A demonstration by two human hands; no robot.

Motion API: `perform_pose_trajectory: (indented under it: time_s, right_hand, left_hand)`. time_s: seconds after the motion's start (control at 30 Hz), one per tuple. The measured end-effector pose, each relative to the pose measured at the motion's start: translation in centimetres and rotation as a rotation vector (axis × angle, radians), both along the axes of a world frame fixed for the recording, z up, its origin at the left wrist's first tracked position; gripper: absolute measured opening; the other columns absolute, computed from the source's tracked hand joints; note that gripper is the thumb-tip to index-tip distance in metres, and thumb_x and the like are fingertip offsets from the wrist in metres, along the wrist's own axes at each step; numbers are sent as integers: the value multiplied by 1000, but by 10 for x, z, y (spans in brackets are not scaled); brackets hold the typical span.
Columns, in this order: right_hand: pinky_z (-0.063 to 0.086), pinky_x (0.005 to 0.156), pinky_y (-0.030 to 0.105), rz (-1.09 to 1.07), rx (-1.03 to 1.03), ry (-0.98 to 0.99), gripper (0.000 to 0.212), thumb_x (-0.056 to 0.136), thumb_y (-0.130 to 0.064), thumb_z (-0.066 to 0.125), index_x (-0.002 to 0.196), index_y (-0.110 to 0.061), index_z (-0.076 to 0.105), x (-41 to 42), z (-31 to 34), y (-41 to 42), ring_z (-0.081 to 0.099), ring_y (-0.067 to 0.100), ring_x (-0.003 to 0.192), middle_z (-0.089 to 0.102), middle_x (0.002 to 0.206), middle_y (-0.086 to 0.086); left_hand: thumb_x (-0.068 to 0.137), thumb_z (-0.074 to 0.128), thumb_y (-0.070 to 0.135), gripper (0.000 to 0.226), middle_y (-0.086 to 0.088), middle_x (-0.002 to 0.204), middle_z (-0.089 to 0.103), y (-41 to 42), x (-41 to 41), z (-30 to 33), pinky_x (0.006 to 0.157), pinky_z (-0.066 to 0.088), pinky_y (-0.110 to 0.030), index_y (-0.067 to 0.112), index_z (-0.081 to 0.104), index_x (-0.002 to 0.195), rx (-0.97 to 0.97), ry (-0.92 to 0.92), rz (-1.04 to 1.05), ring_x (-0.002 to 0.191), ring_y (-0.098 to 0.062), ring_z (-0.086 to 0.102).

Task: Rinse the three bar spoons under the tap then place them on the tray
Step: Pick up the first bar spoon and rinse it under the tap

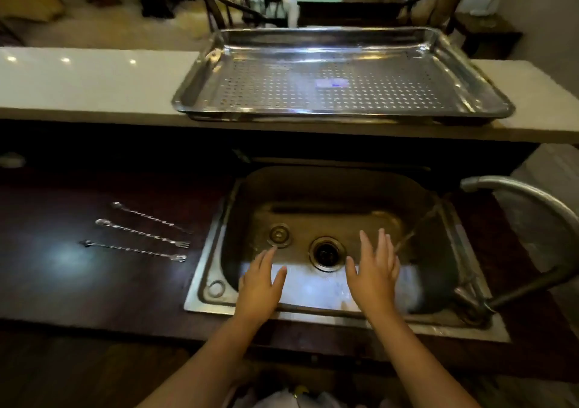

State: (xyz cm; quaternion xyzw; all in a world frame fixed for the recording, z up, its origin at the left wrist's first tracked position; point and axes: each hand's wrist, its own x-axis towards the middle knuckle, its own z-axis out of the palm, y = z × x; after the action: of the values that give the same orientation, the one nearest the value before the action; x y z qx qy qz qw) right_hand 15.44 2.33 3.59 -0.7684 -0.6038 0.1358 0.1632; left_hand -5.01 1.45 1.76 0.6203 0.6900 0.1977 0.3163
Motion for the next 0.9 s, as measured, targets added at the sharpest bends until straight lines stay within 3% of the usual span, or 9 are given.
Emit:
perform_pose_trajectory:
  time_s: [0.13,0.33,0.53,0.63,0.73,0.9]
  right_hand:
    - [12,116,47,197,-11,67,54,91,-26,50,142,-19,33,-67,5,27,11,24,145,18,156,10]
    - [13,114,47,415,-31,116,52,90,-26,53,140,-22,38,-169,7,53,22,22,141,31,151,6]
    - [18,112,39,576,-80,66,52,85,-34,56,135,-25,43,-251,-3,60,33,18,133,43,140,-2]
    - [20,109,34,603,-125,48,51,86,-37,55,135,-26,44,-286,-9,61,38,16,130,47,137,-6]
    - [26,104,33,618,-154,-6,49,87,-37,53,134,-27,44,-315,-13,64,42,17,126,50,134,-7]
    - [32,98,36,679,-176,-153,43,88,-35,50,129,-24,47,-345,-21,72,47,21,120,55,129,-2]
  left_hand:
    - [93,48,29,52,-6,146,41,4,-60,17,112,31,-37,16,36,142,94,-70,196,134,-21,39]
    - [87,56,27,58,-2,145,43,7,-165,23,109,33,-39,16,37,141,73,70,348,134,-20,38]
    - [85,57,32,60,1,144,44,15,-246,11,108,34,-39,23,36,141,-28,199,295,135,-19,37]
    - [87,52,33,55,7,146,36,20,-273,4,113,17,-52,29,35,139,-41,413,179,142,-15,21]
    - [89,49,30,53,6,151,30,30,-292,-1,113,8,-58,28,34,140,-61,499,106,145,-16,12]
    - [89,47,26,50,8,145,39,44,-303,-10,114,5,-54,29,38,137,-84,528,2,141,-13,22]
